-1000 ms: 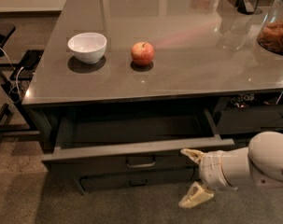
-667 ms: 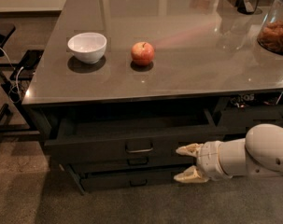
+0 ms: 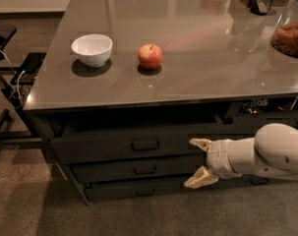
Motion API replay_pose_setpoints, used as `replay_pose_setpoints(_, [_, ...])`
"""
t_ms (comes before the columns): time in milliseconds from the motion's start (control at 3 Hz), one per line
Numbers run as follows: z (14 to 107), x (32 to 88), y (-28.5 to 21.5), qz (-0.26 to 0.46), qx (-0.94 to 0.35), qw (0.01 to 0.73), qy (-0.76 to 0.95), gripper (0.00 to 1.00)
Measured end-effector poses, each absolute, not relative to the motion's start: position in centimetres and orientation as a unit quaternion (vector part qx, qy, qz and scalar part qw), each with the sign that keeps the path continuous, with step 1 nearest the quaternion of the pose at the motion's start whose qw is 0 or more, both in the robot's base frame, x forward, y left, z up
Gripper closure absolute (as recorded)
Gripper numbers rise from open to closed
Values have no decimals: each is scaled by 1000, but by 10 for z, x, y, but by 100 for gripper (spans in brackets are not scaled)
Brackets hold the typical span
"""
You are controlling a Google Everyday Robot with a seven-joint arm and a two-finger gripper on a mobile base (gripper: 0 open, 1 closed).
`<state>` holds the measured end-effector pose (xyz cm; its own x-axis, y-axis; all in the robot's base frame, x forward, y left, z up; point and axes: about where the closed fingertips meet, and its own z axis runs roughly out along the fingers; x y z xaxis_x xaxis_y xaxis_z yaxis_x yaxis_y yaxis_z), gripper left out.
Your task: Close top drawer
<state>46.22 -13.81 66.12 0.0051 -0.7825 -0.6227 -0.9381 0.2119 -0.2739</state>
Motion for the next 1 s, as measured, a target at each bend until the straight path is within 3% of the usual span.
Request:
replay_pose_setpoints(333, [661, 463, -137, 112, -618, 348, 696, 1])
replay_pose_setpoints(667, [648, 498, -106, 108, -619, 349, 696, 0])
replay_pose_setpoints(1000, [680, 487, -111, 119, -632, 355, 679, 0])
